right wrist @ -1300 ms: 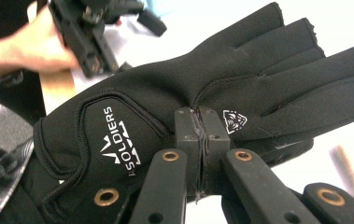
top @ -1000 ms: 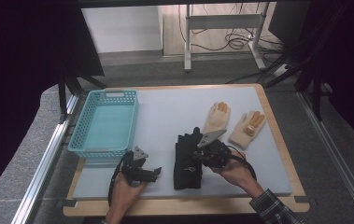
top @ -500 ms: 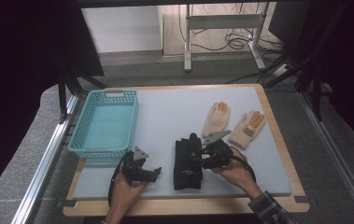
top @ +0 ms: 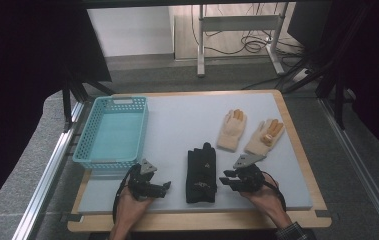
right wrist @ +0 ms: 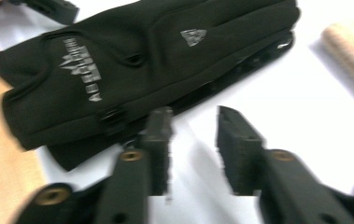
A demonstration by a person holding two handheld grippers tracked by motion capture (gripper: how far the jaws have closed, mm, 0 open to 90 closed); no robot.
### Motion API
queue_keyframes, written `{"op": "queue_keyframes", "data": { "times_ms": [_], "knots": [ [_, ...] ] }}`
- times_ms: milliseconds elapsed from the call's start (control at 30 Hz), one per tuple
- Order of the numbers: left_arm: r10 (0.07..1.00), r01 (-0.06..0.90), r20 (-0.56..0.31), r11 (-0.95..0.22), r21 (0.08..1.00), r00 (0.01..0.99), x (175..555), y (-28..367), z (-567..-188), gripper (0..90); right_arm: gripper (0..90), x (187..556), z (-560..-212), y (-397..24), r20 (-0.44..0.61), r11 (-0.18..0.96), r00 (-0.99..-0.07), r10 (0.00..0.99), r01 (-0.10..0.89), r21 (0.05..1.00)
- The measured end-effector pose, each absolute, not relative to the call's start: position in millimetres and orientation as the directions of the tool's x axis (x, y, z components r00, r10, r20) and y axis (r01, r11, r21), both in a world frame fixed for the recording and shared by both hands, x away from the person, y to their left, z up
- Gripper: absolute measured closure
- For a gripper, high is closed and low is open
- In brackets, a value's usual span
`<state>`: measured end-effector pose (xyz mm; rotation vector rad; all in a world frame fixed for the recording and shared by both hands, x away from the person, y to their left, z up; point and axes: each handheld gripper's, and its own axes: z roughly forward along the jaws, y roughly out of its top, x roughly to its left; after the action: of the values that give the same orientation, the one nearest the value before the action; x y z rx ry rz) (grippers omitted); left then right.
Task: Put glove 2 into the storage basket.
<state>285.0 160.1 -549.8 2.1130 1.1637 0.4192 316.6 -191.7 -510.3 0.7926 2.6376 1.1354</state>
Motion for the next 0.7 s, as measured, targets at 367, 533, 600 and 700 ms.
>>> {"op": "queue_keyframes", "data": {
  "times_ms": [367, 533, 600, 700],
  "knots": [
    [0.833, 0.621, -0.042, -0.377, 0.687, 0.552, 281.7, 181.0, -551.5, 1.1, 85.1, 304.8, -529.0, -167.0, 0.058, 0.605, -0.879, 0.472, 0.372, 0.704],
    [0.801, 0.592, -0.047, -0.400, 0.699, 0.596, 281.7, 190.3, -551.9, 4.2, 84.0, 304.0, -531.2, -151.5, 0.058, 0.603, -0.887, 0.458, 0.357, 0.714],
    [0.793, 0.586, -0.051, -0.404, 0.702, 0.607, 281.5, 193.4, -551.8, 6.3, 82.9, 304.1, -532.2, -144.6, 0.054, 0.602, -0.891, 0.450, 0.347, 0.719],
    [0.794, 0.585, -0.046, -0.405, 0.703, 0.606, 281.5, 192.4, -552.2, 6.2, 81.8, 305.0, -533.0, -134.0, 0.048, 0.604, -0.894, 0.445, 0.339, 0.721]
  ]
}}
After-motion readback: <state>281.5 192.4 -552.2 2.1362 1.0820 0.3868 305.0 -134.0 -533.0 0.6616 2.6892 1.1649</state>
